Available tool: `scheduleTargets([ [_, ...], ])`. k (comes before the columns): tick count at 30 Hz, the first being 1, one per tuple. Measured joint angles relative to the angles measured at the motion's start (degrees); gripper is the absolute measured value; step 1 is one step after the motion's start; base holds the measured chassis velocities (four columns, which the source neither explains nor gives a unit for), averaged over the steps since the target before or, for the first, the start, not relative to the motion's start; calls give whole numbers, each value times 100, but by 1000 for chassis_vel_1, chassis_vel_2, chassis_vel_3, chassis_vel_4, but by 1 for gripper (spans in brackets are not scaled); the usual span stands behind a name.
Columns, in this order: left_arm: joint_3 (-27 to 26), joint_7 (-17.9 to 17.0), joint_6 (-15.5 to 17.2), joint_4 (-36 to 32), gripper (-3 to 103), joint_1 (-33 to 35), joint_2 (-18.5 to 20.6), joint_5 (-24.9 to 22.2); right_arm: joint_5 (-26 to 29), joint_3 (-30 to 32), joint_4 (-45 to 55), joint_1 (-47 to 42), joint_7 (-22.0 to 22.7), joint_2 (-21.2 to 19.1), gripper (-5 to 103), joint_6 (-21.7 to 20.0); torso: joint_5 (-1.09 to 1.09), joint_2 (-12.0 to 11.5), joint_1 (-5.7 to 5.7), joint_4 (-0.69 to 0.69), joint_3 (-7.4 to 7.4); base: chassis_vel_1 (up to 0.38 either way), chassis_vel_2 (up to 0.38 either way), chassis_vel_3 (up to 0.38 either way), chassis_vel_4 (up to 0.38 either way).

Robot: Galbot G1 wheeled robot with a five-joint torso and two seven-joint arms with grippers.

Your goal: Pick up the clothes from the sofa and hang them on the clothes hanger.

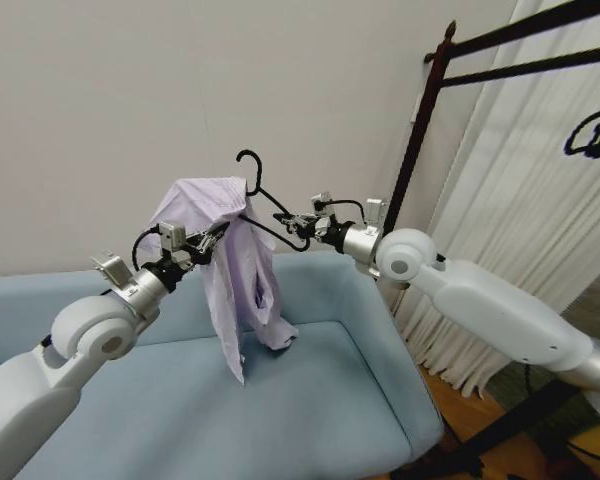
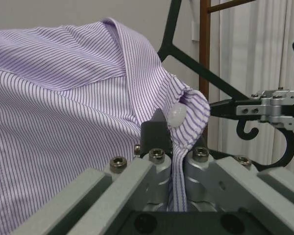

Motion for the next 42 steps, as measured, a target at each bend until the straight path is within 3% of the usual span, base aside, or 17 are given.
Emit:
scheduleTargets([
  [10,-64,0,0,-152,0,27,63,-57,-46,-118,-37,7,101,186,1,21,0,0,0,1,0,0,0,0,0],
  [19,-515,11,-17,-166,0,453,101,-47,-13,149,-26,-22,-111,-260,1,30,1,0,0,-1,0,0,0,0,0],
  [28,-509,-102,2,-230,0,538,82,88,-14,213,-66,-4,-161,-227,1,30,0,0,0,1,0,0,0,0,0],
  [31,-489,-138,30,-235,15,548,63,111,-21,221,-112,47,-189,-225,1,32,0,0,0,1,0,0,0,0,0],
  [33,-483,-139,33,-232,15,548,60,113,-32,221,-124,53,-195,-227,1,31,1,0,0,0,0,0,0,0,0],
  [39,-490,-143,41,-153,42,549,68,109,-133,224,-161,80,-289,-271,1,24,0,0,0,0,0,0,0,0,0],
  [42,-560,-140,41,-127,48,582,89,93,-267,225,-240,99,-427,-295,1,22,0,0,0,0,0,0,0,0,0],
])
